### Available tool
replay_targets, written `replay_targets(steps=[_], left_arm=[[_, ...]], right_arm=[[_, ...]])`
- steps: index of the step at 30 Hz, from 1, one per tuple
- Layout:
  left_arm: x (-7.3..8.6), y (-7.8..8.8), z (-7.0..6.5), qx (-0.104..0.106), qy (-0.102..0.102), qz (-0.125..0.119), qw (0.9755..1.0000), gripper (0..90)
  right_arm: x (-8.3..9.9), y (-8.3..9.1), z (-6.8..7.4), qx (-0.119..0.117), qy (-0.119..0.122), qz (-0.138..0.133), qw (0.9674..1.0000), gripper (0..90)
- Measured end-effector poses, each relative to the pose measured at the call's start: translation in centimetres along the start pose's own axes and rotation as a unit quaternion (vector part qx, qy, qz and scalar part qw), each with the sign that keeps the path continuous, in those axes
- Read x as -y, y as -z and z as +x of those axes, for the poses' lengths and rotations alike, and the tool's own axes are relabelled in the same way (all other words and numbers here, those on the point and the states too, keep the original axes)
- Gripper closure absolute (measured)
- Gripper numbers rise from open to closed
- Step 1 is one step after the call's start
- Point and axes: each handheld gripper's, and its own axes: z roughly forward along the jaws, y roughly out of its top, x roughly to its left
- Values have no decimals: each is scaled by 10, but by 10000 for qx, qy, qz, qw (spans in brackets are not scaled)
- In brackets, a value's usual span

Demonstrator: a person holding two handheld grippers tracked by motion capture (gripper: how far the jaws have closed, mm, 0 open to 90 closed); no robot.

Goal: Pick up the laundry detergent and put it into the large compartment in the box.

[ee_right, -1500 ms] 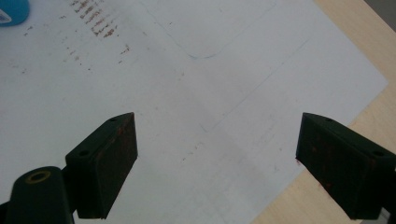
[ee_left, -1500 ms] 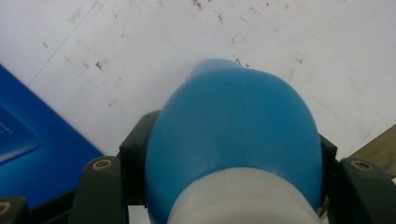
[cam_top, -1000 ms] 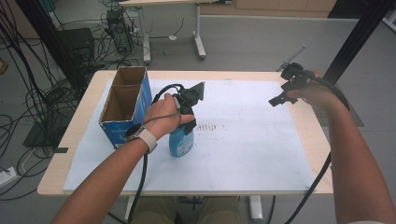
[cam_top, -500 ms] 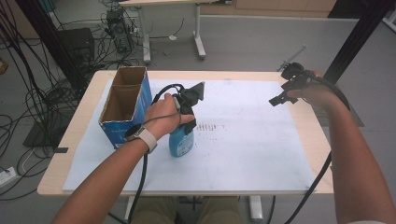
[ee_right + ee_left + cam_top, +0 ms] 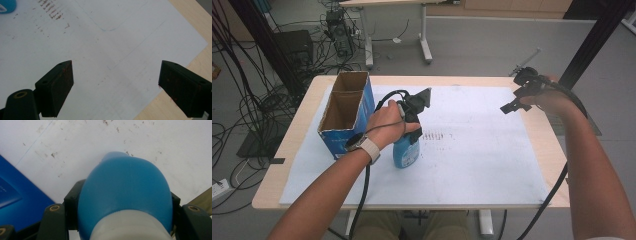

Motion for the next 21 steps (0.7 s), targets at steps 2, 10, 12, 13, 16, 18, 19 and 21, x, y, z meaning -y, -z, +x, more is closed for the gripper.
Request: replay_targets(steps=[2, 10, 12, 13, 16, 18, 19, 21], left_arm=[[0, 0, 0, -2, -3, 1, 10000, 381], [0, 0, 0, 0, 1, 1, 10000, 381], [0, 0, 0, -4, -2, -5, 10000, 381], [0, 0, 0, -1, -2, -3, 10000, 381], [0, 0, 0, 2, -2, -2, 10000, 381], [0, 0, 0, 2, 1, -1, 10000, 381], [0, 0, 0, 4, 5, -3, 10000, 381], [0, 0, 0, 3, -1, 0, 10000, 381]], right_arm=[[0, 0, 0, -4, -24, -6, 10000, 128], [-1, 0, 0, 7, -1, -1, 10000, 128], [-1, 1, 0, 10, 3, -9, 10000, 128], [-1, 1, 0, 10, 3, -9, 10000, 128], [-1, 0, 0, 10, -1, -1, 10000, 128], [-1, 0, 0, 11, 2, -9, 10000, 128], [-1, 0, 0, 9, 1, -11, 10000, 128], [0, 0, 0, 12, 3, -12, 10000, 128]])
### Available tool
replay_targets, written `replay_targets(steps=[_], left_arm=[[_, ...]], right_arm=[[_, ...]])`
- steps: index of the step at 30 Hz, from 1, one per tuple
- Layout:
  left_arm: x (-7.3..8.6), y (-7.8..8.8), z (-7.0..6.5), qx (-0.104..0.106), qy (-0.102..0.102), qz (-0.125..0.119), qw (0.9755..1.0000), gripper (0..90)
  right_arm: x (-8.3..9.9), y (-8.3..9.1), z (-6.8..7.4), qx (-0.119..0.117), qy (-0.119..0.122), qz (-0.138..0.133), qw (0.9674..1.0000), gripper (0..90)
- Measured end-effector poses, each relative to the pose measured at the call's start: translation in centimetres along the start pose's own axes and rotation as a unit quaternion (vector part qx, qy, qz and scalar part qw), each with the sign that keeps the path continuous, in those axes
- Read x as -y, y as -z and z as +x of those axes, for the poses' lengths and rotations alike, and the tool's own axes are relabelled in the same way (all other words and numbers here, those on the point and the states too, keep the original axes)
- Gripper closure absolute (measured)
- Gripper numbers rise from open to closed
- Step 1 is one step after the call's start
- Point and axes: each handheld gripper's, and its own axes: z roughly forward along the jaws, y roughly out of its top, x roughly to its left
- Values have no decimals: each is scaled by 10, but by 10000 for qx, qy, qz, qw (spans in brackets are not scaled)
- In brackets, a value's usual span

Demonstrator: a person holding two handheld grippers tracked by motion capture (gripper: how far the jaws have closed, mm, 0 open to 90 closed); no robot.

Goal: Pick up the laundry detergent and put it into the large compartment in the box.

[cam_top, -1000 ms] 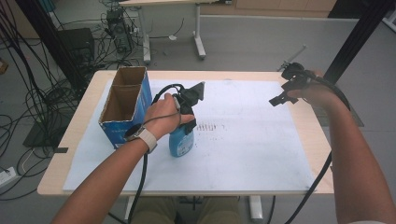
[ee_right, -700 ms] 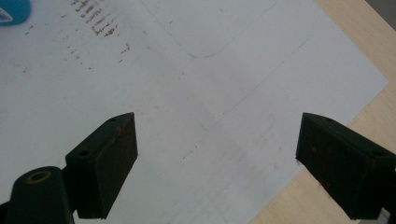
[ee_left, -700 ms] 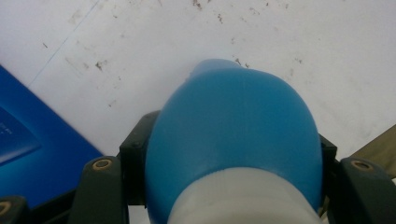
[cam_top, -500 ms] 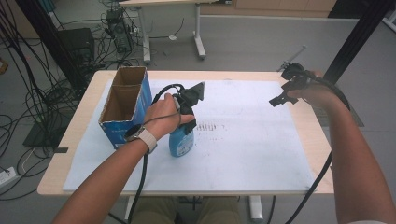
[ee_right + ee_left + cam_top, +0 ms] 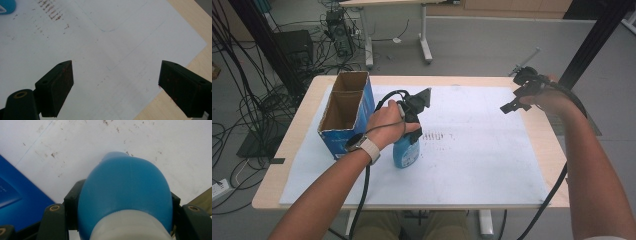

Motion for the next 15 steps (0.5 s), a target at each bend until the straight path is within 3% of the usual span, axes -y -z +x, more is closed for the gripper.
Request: replay_targets(steps=[15], left_arm=[[0, 0, 0, 2, -9, 7, 10000, 382]], right_arm=[[-1, 0, 0, 6, 1, 8, 10000, 128]])
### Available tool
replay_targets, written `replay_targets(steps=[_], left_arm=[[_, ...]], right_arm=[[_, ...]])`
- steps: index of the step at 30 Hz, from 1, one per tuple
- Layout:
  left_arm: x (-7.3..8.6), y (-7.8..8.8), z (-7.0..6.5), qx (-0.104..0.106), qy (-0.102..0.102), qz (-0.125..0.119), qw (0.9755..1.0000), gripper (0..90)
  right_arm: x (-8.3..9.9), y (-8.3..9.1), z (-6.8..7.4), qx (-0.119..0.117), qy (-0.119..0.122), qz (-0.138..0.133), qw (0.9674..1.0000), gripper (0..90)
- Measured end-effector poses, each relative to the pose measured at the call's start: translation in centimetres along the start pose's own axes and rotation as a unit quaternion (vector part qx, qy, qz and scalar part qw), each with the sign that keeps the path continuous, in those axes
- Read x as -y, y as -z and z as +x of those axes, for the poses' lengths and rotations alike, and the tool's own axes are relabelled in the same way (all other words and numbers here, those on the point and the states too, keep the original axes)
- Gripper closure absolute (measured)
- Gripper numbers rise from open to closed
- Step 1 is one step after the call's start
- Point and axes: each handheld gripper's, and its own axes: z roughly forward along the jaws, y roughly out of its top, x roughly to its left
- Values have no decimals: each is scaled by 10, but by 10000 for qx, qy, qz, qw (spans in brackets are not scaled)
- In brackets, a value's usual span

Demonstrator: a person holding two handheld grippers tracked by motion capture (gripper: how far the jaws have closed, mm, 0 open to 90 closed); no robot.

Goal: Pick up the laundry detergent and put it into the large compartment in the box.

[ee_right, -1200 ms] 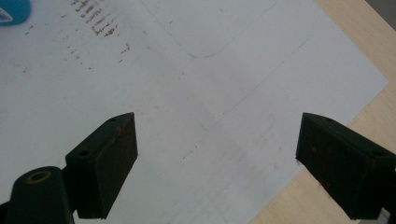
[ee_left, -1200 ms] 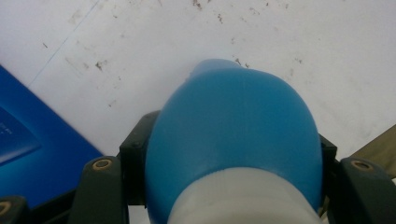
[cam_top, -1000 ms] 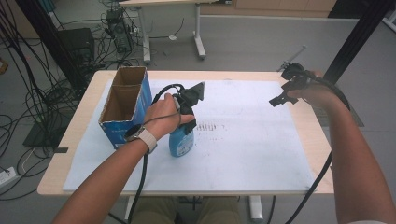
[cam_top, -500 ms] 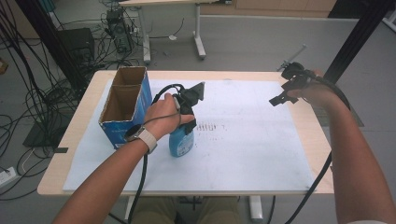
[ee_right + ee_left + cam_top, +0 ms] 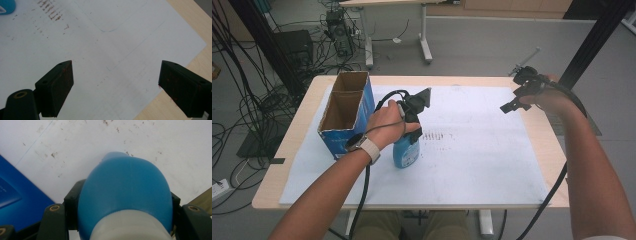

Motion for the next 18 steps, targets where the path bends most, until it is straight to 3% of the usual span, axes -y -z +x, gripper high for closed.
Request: replay_targets(steps=[18], left_arm=[[0, 0, 0, 8, 3, -7, 10000, 382]], right_arm=[[0, -1, 0, -13, 13, -6, 10000, 128]])
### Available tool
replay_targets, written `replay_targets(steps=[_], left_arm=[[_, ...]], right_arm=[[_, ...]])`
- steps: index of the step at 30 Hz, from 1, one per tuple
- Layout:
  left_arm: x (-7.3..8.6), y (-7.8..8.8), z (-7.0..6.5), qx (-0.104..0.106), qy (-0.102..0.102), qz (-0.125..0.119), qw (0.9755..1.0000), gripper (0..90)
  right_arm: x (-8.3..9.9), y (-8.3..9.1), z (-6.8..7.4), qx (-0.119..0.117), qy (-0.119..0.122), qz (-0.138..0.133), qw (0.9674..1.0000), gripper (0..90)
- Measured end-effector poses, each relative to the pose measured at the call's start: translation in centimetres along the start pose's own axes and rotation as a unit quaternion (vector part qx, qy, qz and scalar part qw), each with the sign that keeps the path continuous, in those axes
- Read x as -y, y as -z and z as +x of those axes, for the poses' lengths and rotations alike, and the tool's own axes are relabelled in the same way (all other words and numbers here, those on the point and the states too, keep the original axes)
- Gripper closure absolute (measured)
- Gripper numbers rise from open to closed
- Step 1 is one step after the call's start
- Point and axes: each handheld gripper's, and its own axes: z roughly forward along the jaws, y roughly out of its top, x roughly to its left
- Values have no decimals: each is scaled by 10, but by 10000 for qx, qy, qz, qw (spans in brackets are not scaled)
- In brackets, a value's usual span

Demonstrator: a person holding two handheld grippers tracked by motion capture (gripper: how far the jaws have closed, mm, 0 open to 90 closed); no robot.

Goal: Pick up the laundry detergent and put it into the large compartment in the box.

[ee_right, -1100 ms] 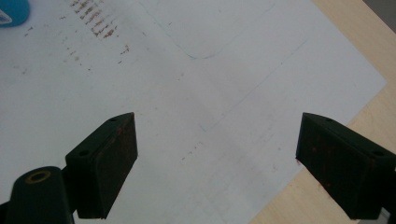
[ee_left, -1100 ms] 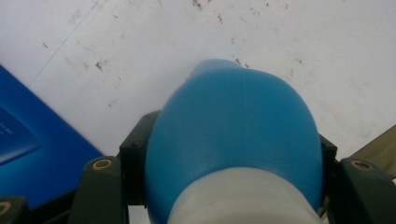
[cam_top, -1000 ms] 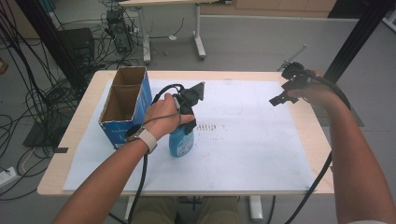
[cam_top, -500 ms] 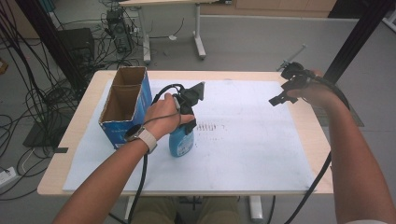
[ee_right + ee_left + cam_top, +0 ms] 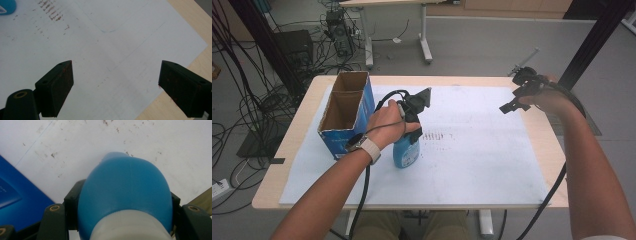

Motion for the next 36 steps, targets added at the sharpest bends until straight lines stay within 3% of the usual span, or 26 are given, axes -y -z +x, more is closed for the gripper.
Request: replay_targets(steps=[10, 13, 19, 27, 36], left_arm=[[2, 1, -1, -1, -47, -39, 10000, 384], [4, 5, 4, 122, 11, -77, 9999, 383], [5, 15, 1, 101, 46, -90, 9999, 383], [15, 30, 5, 77, 379, -134, 9992, 382], [23, 46, 8, 64, 598, -196, 9980, 382]], right_arm=[[1, 3, 0, 14, -13, -35, 10000, 128], [2, 5, 1, 37, -17, -72, 10000, 128], [3, 6, 2, 57, -36, -65, 10000, 128], [5, 8, 5, 73, -41, -99, 9999, 128], [0, 9, 9, 71, 34, -106, 9999, 128]])
